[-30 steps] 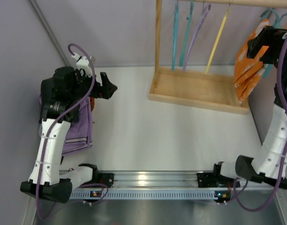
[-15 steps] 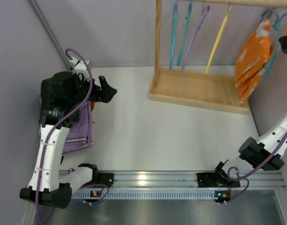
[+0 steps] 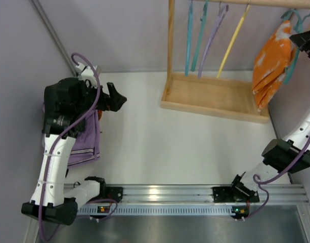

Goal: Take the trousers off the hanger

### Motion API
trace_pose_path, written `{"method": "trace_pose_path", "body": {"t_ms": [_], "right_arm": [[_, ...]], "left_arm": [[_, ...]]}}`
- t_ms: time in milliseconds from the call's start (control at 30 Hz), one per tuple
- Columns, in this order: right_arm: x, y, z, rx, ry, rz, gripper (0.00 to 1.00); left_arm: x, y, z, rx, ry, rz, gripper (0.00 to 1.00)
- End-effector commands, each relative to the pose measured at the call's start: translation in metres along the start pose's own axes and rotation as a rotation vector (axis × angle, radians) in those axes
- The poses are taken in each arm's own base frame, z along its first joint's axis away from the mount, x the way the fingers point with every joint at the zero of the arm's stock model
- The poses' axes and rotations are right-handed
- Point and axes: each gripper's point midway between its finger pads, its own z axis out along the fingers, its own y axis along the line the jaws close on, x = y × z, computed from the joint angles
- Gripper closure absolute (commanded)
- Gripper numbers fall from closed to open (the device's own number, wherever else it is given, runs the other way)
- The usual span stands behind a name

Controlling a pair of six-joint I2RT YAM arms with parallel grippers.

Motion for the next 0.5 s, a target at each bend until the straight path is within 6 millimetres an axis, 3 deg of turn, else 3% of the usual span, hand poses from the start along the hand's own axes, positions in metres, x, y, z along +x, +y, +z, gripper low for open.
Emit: {"method": "trace_pose_path", "body": {"t_ms": [0,167,333,433,467], "right_arm": [[-0.007,0.015,0.013,-0.056,-0.031,-0.029,0.24],[0.007,0.012,0.04,-0.099,0.002,0.105,0.26],[0.0,0.02,0.049,-0.17,-0.018,0.164,0.33],[-0.002,0.025,0.051,-0.212,-0.018,0.188,0.42],[-0.002,0.026,0.052,-0.221,-0.019,0.191,0.51]], "left_arm": [[-0.019,-0.007,-0.002,0.027,-0.057,0.01,0.02],[-0.019,-0.006,0.0,0.026,-0.054,0.008,0.02],[-0.02,-0.007,0.002,0.035,-0.05,0.008,0.02],[-0.018,-0.009,0.004,0.056,-0.037,-0.001,0.02],[-0.018,-0.009,0.004,0.056,-0.037,-0.003,0.02]]}}
